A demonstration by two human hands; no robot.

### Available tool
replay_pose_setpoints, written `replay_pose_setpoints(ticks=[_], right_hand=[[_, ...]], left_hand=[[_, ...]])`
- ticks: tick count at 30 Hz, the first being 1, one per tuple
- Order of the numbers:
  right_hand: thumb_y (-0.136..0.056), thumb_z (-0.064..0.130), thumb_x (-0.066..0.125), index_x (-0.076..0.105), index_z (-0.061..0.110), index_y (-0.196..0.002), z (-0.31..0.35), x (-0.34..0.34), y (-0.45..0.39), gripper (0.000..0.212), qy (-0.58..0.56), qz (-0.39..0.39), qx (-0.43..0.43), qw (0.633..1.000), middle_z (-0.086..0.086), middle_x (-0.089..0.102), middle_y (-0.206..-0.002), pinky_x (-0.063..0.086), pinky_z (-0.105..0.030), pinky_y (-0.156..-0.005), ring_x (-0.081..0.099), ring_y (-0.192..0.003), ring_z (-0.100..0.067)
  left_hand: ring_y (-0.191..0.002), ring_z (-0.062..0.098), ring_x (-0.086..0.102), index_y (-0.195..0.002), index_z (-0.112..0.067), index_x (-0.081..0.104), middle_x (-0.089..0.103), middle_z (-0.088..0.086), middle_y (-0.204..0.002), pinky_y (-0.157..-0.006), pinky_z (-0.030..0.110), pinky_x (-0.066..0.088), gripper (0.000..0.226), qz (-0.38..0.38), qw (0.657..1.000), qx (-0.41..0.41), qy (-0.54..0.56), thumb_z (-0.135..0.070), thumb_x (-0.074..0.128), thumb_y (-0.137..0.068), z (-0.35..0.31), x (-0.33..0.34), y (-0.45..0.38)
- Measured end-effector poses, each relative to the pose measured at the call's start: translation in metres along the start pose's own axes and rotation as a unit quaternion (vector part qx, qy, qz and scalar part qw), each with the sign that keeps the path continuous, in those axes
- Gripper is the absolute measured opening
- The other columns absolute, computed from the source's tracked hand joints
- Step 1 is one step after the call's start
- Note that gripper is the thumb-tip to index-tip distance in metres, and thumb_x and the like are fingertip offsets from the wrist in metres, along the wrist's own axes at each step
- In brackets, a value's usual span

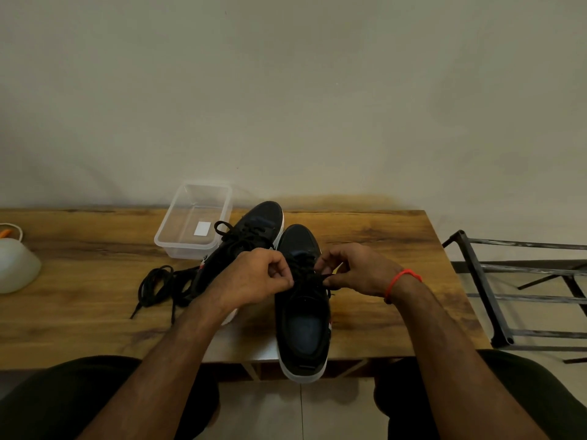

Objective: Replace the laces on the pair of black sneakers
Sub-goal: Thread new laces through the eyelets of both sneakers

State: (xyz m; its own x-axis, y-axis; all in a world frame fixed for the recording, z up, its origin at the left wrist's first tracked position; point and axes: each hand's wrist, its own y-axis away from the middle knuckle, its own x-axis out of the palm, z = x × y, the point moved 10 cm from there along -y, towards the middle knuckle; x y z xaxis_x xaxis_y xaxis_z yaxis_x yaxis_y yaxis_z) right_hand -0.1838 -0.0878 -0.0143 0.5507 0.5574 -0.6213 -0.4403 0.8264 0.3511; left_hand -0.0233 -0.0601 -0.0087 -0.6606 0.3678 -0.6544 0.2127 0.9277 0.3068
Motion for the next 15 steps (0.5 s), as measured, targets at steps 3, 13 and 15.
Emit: replay_pose_setpoints(ticks=[3, 13, 15], right_hand=[[-0.087, 0.008, 0.075, 0.067, 0.023, -0.102, -0.001, -0.001, 0.001, 0.023, 0.001, 0.000, -0.003, 1.000, 0.005, 0.070, -0.097, 0.056, -0.025, -0.078, 0.068, -0.085, -0.009], [-0.090, 0.009, 0.071, 0.063, 0.028, -0.088, 0.001, 0.000, 0.000, 0.021, 0.022, -0.006, -0.010, 1.000, 0.011, 0.064, -0.099, 0.044, -0.015, -0.069, 0.061, -0.085, -0.005], [-0.092, 0.012, 0.068, 0.063, 0.030, -0.089, 0.003, 0.002, 0.001, 0.019, 0.028, 0.001, -0.015, 0.999, 0.011, 0.064, -0.101, 0.046, -0.018, -0.073, 0.062, -0.091, -0.009]], left_hand=[[-0.074, 0.001, 0.061, -0.091, -0.022, 0.070, 0.067, -0.011, -0.081, -0.068, 0.017, 0.046, 0.004, 0.043, 0.998, -0.030, -0.035, -0.022, 0.074, -0.090, 0.011, -0.003, 0.004], [-0.045, 0.002, 0.056, -0.094, -0.021, 0.065, 0.068, -0.002, -0.076, -0.062, 0.023, 0.051, 0.004, 0.125, 0.984, -0.091, -0.089, -0.021, 0.069, -0.094, 0.038, 0.011, 0.007], [-0.043, 0.003, 0.055, -0.095, -0.023, 0.064, 0.069, 0.000, -0.078, -0.063, 0.026, 0.052, 0.005, 0.129, 0.983, -0.098, -0.083, -0.019, 0.067, -0.094, 0.039, 0.011, 0.008]])
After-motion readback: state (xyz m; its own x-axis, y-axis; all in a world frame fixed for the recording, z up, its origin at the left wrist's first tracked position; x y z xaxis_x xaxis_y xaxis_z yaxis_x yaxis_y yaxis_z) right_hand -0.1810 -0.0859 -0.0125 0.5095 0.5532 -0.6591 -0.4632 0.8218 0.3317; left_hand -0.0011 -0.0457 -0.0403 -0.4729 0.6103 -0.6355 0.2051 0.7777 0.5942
